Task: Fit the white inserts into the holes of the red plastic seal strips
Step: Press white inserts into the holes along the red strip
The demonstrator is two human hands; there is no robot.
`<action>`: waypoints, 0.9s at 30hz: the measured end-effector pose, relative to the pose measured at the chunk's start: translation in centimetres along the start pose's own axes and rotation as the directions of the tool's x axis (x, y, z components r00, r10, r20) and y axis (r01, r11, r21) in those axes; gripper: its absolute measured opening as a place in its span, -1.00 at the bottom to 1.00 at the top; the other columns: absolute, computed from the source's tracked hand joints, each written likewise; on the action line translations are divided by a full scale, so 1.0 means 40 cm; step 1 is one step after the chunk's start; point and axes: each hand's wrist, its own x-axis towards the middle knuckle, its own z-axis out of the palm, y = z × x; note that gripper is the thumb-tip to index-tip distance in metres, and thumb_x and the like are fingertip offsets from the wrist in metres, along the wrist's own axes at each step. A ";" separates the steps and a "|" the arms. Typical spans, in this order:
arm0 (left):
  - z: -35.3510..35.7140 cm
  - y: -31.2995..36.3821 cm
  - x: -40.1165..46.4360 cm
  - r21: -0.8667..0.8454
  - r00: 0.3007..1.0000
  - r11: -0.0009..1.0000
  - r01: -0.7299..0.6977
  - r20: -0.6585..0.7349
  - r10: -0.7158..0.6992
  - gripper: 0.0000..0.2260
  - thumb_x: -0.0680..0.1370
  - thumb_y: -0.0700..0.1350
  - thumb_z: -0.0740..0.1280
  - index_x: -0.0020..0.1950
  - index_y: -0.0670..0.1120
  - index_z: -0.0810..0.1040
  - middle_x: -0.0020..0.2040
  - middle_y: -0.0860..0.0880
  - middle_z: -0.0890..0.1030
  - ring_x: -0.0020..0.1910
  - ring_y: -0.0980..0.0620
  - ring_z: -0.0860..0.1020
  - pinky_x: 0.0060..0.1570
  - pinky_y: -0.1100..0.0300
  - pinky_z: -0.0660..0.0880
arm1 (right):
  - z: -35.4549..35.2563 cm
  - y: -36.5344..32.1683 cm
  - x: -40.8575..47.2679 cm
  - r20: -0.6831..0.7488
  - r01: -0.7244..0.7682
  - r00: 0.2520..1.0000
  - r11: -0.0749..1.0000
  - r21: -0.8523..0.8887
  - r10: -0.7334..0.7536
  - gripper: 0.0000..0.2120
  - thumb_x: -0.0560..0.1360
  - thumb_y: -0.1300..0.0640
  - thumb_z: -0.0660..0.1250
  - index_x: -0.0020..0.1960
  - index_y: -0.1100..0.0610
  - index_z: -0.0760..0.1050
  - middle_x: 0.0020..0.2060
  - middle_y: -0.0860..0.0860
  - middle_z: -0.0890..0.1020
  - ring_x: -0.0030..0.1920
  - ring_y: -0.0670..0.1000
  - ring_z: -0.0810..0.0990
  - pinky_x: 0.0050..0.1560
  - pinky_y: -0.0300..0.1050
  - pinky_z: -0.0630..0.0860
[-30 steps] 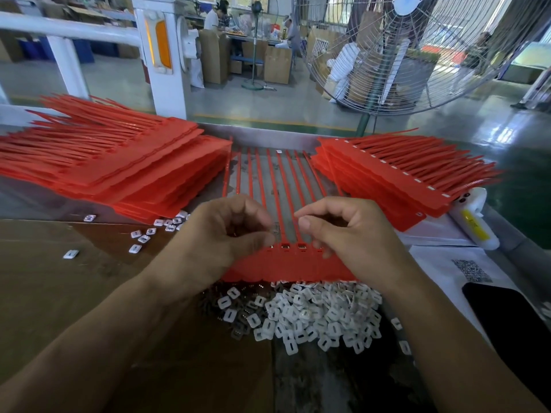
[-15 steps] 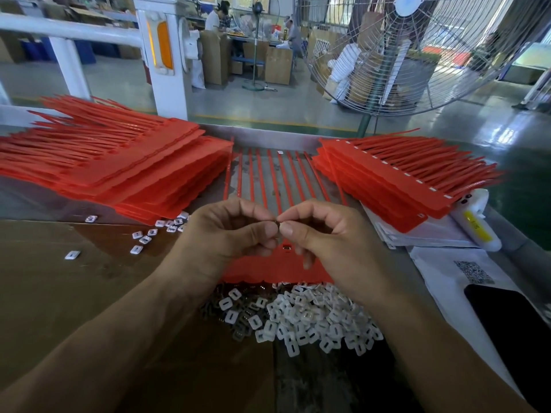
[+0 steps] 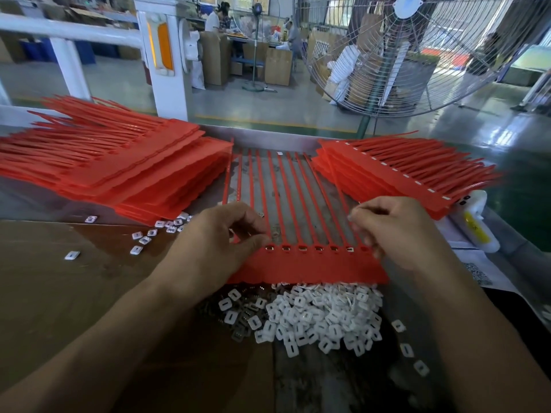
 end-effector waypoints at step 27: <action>-0.033 -0.021 0.008 0.359 0.894 0.926 -0.115 0.443 -0.061 -0.35 0.29 0.62 0.20 0.31 0.40 0.34 0.23 0.39 0.39 0.28 0.31 0.34 0.37 0.04 0.38 | -0.054 0.056 0.032 0.109 -0.213 0.960 0.927 -0.308 0.256 -0.86 0.55 0.20 0.44 -0.17 0.22 0.61 -0.51 -0.01 0.56 -0.56 -0.06 0.38 -0.59 -0.27 0.28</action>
